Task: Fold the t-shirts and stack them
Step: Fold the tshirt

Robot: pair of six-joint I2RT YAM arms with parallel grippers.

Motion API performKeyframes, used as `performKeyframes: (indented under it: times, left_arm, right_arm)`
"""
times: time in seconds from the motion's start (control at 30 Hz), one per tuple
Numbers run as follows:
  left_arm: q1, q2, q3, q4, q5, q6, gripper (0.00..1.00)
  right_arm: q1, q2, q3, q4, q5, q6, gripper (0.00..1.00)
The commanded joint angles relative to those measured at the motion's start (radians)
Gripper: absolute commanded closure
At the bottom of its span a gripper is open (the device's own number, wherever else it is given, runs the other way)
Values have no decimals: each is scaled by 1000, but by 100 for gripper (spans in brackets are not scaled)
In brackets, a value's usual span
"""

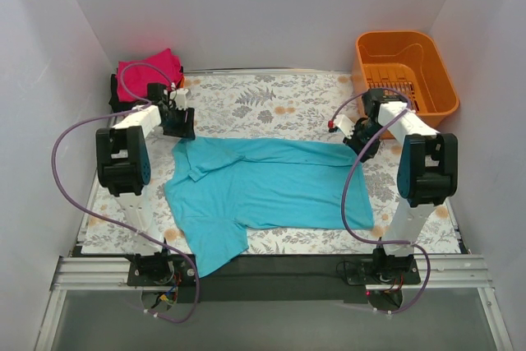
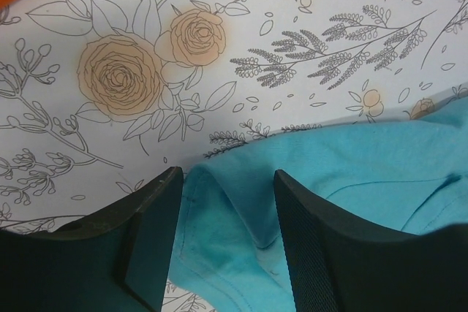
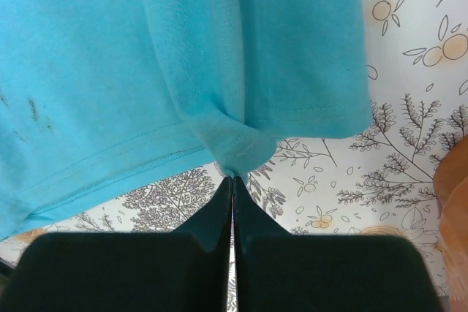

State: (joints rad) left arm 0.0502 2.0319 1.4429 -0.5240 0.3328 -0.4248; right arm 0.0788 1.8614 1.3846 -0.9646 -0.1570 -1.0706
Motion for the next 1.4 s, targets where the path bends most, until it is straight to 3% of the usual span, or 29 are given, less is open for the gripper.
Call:
performKeyframes:
  times: [0.0, 0.07, 0.13, 0.23, 0.33, 0.47, 0.5, 0.53, 0.6, 0.63, 0.73, 0.93, 1.37]
  left_arm:
    - [-4, 10, 42, -19, 25, 23, 51]
    - [-3, 27, 59, -27, 29, 24, 52]
    - [-3, 45, 70, -30, 17, 21, 59]
    - [-3, 56, 83, -1, -34, 14, 84]
    - [3, 76, 125, 16, -81, 8, 100]
    - [8, 131, 200, 12, -77, 14, 100]
    - [10, 142, 241, -11, -60, 14, 100]
    - [10, 151, 263, -30, -51, 9, 87]
    - [13, 148, 290, -63, 9, 0, 75]
    - [16, 134, 290, -70, 30, -12, 66]
    - [17, 35, 258, -94, 66, -38, 60]
    - [19, -65, 150, -143, 72, -80, 61]
    - [19, -52, 40, -126, 25, -144, 62]
  right_arm:
    - [-5, 22, 5, -22, 25, -84, 99]
    - [-8, 25, -2, -19, 28, -84, 99]
    - [-8, 35, -4, -20, 30, -81, 99]
    - [-8, 50, -9, -13, 37, -80, 99]
    - [-8, 67, -16, -2, 45, -81, 99]
    - [-8, 79, 17, -5, 24, -51, 99]
    - [-7, 79, 39, -6, 16, -43, 93]
    - [-4, 76, 54, -17, -2, -37, 69]
    - [-5, 62, 111, -36, -32, -20, 60]
    - [-5, 56, 131, -49, -61, -12, 59]
    - [-5, 29, 213, -75, -123, 26, 61]
    - [1, 70, 298, -74, -130, 116, 75]
    - [18, 228, 281, 36, -19, 189, 76]
